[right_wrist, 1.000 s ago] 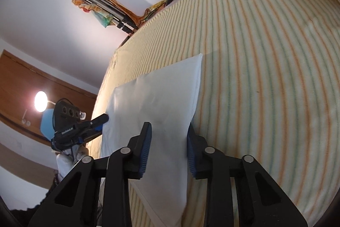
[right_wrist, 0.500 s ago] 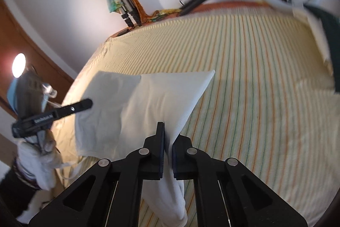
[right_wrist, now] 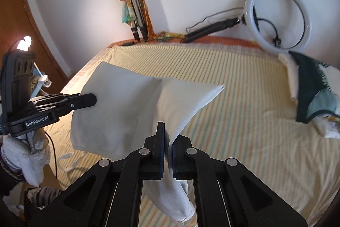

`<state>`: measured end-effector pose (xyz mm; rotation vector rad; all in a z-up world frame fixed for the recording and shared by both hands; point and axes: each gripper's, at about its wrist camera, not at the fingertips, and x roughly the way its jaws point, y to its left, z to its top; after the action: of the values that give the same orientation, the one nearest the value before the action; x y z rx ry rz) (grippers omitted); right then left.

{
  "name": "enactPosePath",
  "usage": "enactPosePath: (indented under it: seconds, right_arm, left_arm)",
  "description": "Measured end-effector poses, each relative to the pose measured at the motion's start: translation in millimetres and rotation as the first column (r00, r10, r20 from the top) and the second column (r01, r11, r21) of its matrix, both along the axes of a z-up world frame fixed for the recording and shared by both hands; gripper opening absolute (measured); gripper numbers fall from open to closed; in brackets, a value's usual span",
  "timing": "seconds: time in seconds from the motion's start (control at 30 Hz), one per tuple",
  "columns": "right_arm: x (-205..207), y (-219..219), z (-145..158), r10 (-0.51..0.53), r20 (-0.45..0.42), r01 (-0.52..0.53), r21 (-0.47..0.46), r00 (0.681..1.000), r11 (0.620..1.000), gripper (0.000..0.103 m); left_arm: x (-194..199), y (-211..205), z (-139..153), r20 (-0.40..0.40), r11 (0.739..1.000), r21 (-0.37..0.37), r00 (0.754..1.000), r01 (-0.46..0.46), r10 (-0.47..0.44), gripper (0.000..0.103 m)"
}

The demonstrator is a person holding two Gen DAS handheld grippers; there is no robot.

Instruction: Fold small clothes

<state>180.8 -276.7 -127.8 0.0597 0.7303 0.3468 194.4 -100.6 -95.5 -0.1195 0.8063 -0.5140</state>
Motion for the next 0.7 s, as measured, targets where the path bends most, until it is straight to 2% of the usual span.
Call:
enactPosePath:
  seconds: [0.1,0.37,0.57,0.7]
  right_arm:
    - [-10.1,-6.1,9.1,-0.013,0.036,0.014,-0.041,0.999,0.999,0.004]
    - [-27.0,-33.4,21.4,-0.051,0.079,0.056,-0.071,0.996,0.996,0.004]
    - [-34.6,-79.0,24.3,-0.122,0.092,0.128,-0.063,0.988,0.990,0.004]
    - [-37.8,-118.7,30.2,-0.178,0.108,0.185,-0.066,0.978,0.980,0.004]
  left_arm:
    - [-3.6,-12.4,6.9,0.015,1.000,-0.010,1.000,0.024,-0.024,0.005]
    - [1.1,-59.7,18.2,0.019,0.995,-0.017,0.995,0.095,-0.095,0.005]
    - [15.6,-111.9,28.3,0.028,0.987,-0.011,0.987,0.159,-0.159,0.005]
    - [29.5,-152.9,32.9,0.026,0.981,-0.039,0.981,0.192,-0.191,0.005]
